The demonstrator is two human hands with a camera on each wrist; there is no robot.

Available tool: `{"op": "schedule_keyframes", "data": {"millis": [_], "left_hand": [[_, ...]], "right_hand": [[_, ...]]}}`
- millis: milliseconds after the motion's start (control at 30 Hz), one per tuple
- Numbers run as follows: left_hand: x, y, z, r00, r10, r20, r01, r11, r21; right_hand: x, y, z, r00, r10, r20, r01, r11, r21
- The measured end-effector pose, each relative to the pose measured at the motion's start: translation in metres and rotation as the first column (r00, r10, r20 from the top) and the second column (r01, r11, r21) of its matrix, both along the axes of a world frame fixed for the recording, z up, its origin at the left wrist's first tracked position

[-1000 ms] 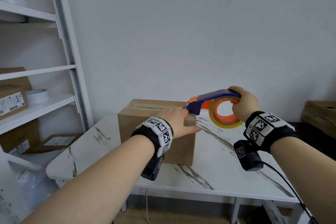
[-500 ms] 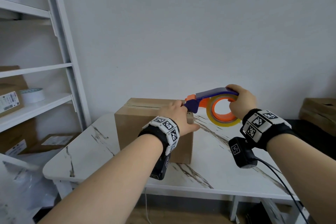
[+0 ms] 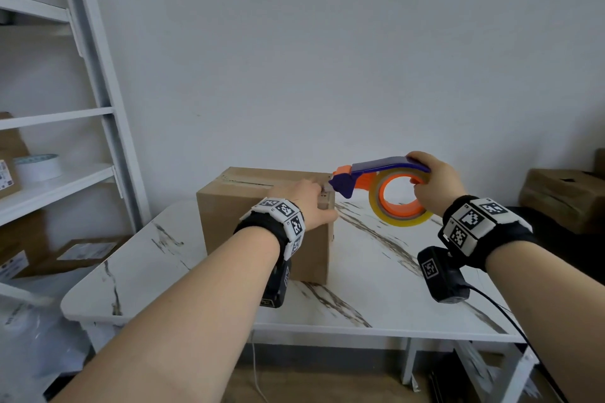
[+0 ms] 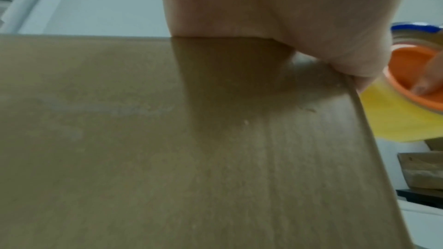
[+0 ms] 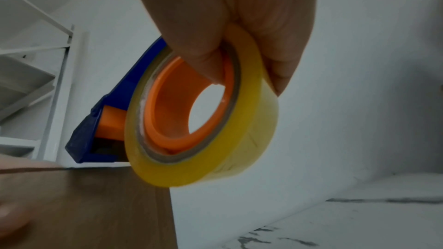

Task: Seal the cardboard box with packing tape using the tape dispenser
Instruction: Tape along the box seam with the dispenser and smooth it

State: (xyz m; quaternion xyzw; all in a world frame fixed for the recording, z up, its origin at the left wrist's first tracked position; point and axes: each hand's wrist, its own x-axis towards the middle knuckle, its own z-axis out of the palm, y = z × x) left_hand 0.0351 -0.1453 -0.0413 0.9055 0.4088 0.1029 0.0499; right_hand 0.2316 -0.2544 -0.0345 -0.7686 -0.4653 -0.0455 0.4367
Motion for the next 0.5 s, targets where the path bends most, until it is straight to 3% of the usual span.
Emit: {"op": "schedule_keyframes", "data": {"millis": [167,500], "left_hand": [[-0.003,0.007,0.002,0.998,0.008,0.069,-0.003,0.997,-0.078],[-0.01,0.029,-0.002,0.997,-0.018,0.07,0.026,0.993,-0.112]], "right_hand": [[0.009,-0.015,-0.006,0.999,-0.042,-0.008,0.042,0.999,0.001],[0.001,-0.018,-0.017,0.997,-0.043,0.056,0.045,0.998,-0.036]]}}
